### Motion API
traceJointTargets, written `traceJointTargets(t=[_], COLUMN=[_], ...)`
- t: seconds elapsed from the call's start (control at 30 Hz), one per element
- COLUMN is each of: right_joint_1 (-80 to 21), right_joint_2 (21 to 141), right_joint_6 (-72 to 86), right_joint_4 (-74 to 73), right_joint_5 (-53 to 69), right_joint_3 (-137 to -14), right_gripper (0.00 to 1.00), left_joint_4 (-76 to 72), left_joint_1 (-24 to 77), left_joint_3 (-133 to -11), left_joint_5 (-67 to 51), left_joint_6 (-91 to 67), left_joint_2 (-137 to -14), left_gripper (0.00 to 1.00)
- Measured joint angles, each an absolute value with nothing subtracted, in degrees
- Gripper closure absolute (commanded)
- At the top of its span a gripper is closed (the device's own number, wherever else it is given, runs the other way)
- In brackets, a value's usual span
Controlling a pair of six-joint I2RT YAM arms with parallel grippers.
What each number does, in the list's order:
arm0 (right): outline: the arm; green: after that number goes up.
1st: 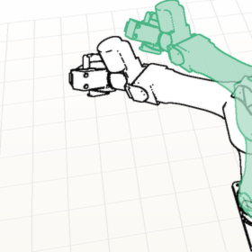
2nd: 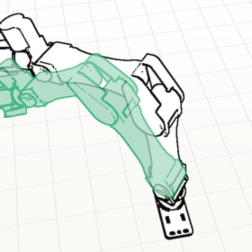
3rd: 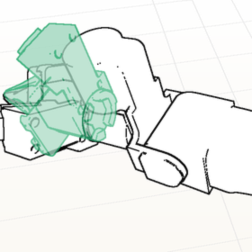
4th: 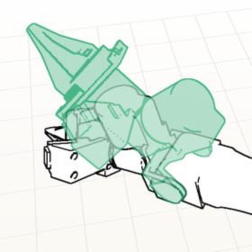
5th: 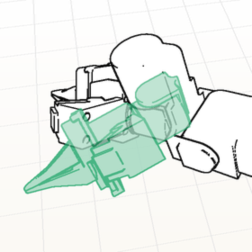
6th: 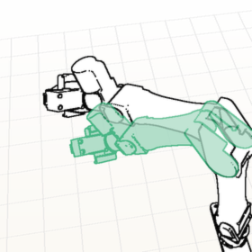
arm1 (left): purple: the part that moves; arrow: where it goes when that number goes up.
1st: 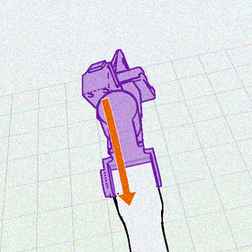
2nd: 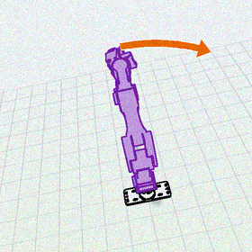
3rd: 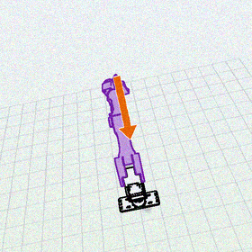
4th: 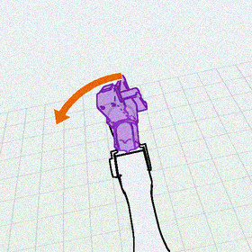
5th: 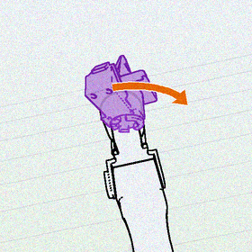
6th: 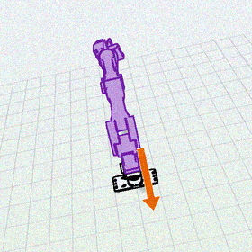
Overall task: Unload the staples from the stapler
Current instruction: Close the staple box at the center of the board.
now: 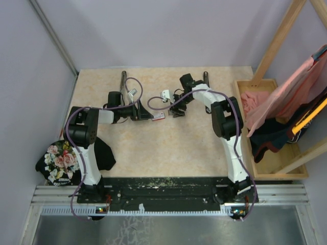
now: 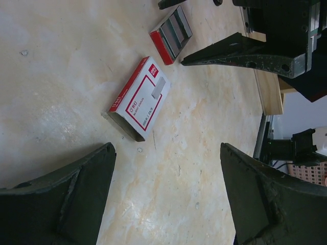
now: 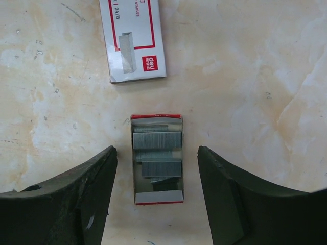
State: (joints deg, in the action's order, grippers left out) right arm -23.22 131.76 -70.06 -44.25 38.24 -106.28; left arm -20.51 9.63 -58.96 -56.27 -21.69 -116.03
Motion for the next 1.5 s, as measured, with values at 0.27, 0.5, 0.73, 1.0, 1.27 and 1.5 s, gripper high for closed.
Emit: traceJointTargets(t=[0.27,0.5,0.73,1.0,1.27,1.5], right_joint_1=[-23.2,-23.2,-23.2,-23.8,-25.2,-25.5], right_joint_2=[133.0,133.7,133.8,133.8,133.8,133.8], right_joint_6=[-70.3,-68.9,-67.5,-66.2,-64.3,-63.3], right_joint_4=[-45.8,-46.3,-46.2,-45.0,-44.0,-43.2], right_joint_5=[39.7,40.8,40.9,40.8,40.6,40.6], right_joint_3=[-107.4,-108.2,-108.2,-108.1,-108.0,-107.7], right_gripper=[0.44,0.53,0.57,0.57,0.57,0.57], left_joint_4=[-23.2,-26.7,-29.2,-30.2,-31.1,-31.1], left_joint_1=[9.6,10.0,10.0,10.7,11.3,11.3], left_joint_3=[-59.0,-59.0,-59.5,-61.1,-62.7,-63.0], left_joint_5=[-57.2,-57.6,-57.9,-57.9,-58.0,-58.0], left_joint_6=[-23.8,-26.0,-28.1,-29.1,-29.6,-29.7], left_joint_2=[-117.1,-118.4,-119.6,-121.0,-122.4,-122.6], left_gripper=[0.13,0.14,0.14,0.14,0.14,0.14])
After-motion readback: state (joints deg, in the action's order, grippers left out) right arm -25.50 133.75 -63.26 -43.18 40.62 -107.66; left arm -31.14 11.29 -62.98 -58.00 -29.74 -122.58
